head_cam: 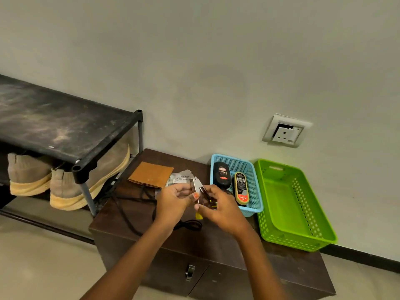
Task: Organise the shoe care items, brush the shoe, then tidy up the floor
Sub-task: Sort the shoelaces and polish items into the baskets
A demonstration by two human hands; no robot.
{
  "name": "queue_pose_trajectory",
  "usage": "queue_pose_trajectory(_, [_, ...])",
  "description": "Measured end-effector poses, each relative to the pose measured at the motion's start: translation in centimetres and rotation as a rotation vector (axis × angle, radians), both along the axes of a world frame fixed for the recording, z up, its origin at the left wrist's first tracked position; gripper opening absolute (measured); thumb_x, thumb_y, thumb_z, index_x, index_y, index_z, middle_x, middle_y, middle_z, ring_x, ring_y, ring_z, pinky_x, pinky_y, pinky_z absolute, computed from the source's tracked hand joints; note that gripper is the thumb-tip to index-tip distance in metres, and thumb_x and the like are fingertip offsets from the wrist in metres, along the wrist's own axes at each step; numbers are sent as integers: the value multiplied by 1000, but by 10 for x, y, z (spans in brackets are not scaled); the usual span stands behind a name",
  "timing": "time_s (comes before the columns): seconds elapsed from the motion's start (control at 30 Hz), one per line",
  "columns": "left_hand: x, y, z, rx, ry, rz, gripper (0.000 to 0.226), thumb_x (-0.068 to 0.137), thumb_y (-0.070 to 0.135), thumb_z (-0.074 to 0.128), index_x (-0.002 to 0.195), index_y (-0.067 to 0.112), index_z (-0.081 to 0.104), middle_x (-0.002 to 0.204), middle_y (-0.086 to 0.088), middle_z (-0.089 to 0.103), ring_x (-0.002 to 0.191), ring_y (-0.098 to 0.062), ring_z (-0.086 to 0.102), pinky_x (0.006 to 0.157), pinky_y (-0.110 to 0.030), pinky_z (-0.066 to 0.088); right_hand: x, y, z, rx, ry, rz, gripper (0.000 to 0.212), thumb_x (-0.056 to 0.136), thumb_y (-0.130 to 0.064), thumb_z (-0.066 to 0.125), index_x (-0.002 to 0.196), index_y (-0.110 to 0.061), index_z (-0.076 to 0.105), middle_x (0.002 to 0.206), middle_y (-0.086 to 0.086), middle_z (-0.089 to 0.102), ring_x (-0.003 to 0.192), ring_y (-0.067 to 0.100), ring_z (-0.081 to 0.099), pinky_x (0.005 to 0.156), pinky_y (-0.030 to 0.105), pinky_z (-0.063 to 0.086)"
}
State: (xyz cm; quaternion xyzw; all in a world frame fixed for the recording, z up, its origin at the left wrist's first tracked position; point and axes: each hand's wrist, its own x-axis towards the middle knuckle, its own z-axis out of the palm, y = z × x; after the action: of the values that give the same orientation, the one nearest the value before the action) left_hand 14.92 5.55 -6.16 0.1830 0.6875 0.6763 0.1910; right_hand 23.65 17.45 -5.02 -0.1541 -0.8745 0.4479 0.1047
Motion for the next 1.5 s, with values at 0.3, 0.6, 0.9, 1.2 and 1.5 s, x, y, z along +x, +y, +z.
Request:
queue_pose_trajectory(0.3, [5, 10, -8, -162, 224, 38, 18, 79, 12, 73, 97, 16, 73, 66, 6, 71, 67, -3, 67, 68, -22, 56, 2, 9, -1, 314, -47, -23, 18, 80, -20, 61, 96, -10, 59, 80, 7, 62, 70, 19, 57, 62, 30, 44])
queue_pose_trajectory(0.6, [5, -6, -79, -440, 857, -68, 46, 91, 46, 38, 118, 14, 58, 118, 0, 57, 113, -14, 51, 96, -23, 38, 19, 97, 39, 339, 102, -599, 5, 83, -10, 61, 83, -5, 61, 65, 3, 56, 63, 20, 49, 51, 15, 32])
queue_pose_trajectory(0.9, [0, -7, -97, -613, 937, -70, 51, 92, 45, 32, 123, 12, 55, 126, -5, 57, 121, -19, 51, 109, -30, 27, 7, 188, -4, 363, -391, -784, 33, 84, -21, 63, 92, 11, 64, 92, 26, 65, 95, 36, 61, 64, 27, 30])
queue_pose_trajectory(1.2, [-1, -6, -99, -648, 948, -48, 48, 90, 43, 36, 123, 14, 55, 126, -2, 57, 122, -17, 49, 111, -29, 21, -5, 195, -33, 417, -561, -697, 41, 82, -24, 55, 95, 14, 64, 105, 34, 62, 102, 42, 59, 71, 33, 41])
queue_pose_trajectory(1.5, [4, -8, -93, -623, 966, 56, 47, 90, 38, 38, 131, 15, 43, 136, -7, 44, 129, -21, 38, 112, -36, 24, -15, 158, 5, 518, 32, -976, 23, 87, -12, 56, 90, 8, 67, 95, 29, 66, 92, 41, 61, 74, 36, 42])
